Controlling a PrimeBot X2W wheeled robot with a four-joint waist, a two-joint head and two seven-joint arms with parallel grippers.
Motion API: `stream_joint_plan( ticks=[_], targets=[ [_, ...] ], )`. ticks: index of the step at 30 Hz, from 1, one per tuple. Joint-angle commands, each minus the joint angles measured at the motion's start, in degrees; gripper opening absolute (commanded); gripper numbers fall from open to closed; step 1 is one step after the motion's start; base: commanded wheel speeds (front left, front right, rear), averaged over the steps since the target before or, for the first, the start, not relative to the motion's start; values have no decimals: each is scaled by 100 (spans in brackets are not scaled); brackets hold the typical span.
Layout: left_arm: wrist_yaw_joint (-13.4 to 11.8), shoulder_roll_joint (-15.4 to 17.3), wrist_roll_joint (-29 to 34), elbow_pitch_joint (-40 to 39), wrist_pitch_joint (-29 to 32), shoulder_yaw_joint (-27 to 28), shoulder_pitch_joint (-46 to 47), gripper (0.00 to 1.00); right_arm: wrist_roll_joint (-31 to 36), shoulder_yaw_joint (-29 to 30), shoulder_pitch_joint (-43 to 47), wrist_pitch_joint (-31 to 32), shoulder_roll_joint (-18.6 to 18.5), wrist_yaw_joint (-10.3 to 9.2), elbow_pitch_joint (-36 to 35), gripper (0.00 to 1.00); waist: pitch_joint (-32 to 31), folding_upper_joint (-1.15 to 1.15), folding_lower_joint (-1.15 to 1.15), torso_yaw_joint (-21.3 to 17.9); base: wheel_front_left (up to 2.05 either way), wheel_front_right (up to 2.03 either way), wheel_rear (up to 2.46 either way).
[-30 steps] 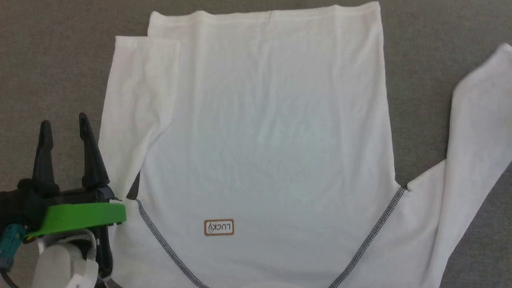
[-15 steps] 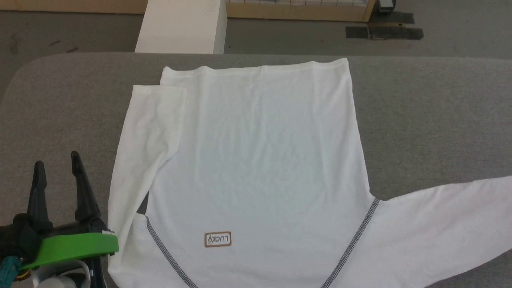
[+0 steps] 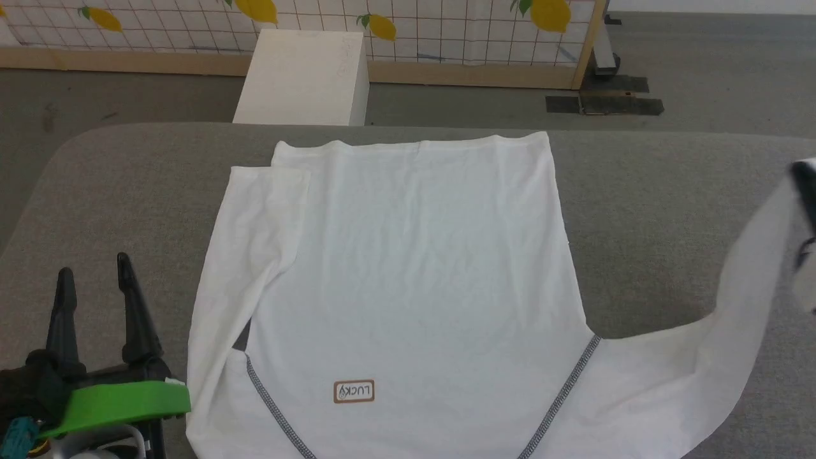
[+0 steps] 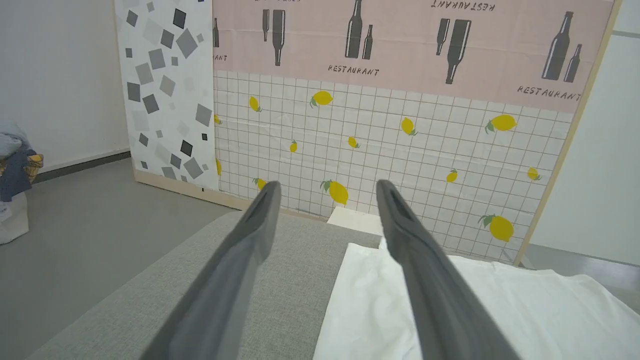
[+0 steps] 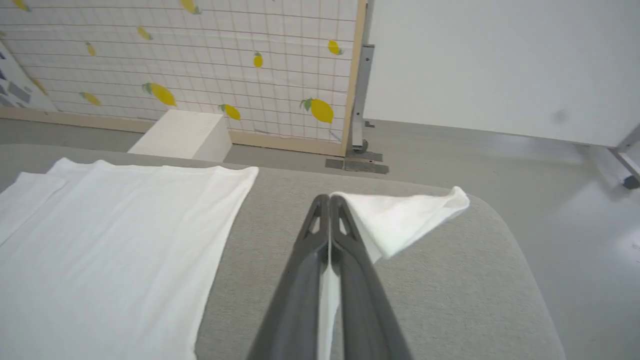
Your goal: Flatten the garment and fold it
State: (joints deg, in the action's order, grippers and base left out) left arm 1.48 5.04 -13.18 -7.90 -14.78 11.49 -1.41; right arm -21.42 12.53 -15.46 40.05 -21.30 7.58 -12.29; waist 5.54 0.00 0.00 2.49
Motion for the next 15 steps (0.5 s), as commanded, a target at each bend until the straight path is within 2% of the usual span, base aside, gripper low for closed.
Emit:
stream_joint_plan(
  ticks=[1,6,15],
  targets=[
    [17,-30,14,3,-22,0,-63,100,-95,-338,55,57,38,-9,-129,0,-52,0,0,40,0,0,0],
    [13,-32,30,-1,-22,-27,-51,100,-249,-1827,-209,246,379,-9,-207,0,-68,0,0,118,0,0,0],
    [55,-60,3,46,-22,-171,101,100,-618,-3921,-1001,-22,1203,-9,823,0,154,0,0,453,0,0,0]
  ],
)
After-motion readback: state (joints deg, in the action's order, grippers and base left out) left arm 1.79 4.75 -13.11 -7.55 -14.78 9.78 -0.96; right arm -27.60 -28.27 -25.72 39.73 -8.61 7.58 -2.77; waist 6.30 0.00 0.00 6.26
